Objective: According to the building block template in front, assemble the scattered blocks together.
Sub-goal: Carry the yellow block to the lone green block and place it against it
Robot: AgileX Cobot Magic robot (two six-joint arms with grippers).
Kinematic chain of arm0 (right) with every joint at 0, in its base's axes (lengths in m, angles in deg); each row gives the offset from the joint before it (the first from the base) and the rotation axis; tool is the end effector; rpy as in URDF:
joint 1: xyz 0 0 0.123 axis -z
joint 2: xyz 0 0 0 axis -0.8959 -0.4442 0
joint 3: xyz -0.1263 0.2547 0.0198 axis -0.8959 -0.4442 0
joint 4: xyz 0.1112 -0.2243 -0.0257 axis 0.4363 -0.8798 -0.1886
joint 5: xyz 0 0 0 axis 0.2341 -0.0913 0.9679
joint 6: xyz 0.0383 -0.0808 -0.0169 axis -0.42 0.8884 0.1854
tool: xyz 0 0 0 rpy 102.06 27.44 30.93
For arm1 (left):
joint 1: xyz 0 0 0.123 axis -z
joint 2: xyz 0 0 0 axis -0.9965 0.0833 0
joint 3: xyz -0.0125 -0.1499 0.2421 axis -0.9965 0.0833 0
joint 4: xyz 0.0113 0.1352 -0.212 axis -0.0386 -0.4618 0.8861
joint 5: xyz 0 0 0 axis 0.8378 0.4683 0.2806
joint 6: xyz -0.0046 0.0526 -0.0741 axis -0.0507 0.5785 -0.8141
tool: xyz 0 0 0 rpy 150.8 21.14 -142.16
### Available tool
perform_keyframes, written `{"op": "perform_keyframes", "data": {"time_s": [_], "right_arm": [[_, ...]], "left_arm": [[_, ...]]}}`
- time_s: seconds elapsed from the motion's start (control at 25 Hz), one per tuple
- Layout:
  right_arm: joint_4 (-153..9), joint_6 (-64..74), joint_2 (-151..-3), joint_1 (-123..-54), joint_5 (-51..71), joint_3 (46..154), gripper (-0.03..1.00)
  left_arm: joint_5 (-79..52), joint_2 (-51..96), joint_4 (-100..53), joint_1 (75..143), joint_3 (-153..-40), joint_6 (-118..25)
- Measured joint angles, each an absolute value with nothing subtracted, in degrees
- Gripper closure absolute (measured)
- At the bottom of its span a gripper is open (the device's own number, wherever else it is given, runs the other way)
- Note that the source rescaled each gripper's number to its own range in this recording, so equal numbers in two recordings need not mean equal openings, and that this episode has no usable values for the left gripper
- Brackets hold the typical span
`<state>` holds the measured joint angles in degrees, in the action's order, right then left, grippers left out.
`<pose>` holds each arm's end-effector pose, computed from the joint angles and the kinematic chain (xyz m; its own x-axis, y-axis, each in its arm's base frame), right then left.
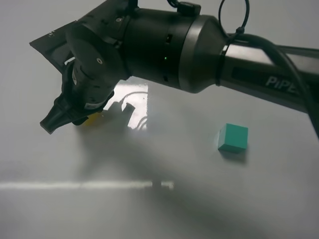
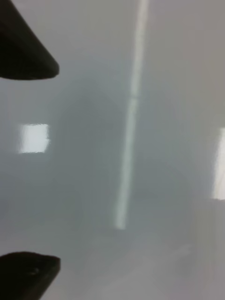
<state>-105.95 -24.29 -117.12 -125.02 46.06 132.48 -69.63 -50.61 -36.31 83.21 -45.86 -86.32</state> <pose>0.2467 0.3940 0.3557 -0.1286 -0.6672 -0.7337 -0.7655 0.5371 -0.3543 -0.0055 -0.0015 0.2789 -0.4356 -0.1250 -0.8914 -0.0702 0.9920 -0.1047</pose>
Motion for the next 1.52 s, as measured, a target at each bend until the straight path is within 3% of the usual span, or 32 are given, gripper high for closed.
{"op": "perform_keyframes", "data": {"time_s": [0.44,0.68,1.08,1.28,1.52], "right_arm": [[-104.72,-7.7,-104.56,-125.02,60.83,129.29,0.97],[-104.44,-5.15,-91.11,-123.15,61.58,114.78,0.97],[-104.05,-3.1,-64.97,-108.71,62.1,90.64,0.97],[-103.98,-0.84,-60.73,-103.34,61.16,82.73,0.97],[-104.72,0.84,-60.74,-102.77,53.52,76.15,0.97]], "left_arm": [[-69.63,-50.61,-36.31,83.21,-45.86,-86.32],[-69.63,-50.61,-36.31,83.21,-45.86,-86.32],[-69.63,-50.61,-36.31,83.21,-45.86,-86.32],[-69.68,-50.61,-36.31,83.21,-45.86,-86.32],[-69.68,-50.61,-36.31,83.21,-45.86,-86.26]]}}
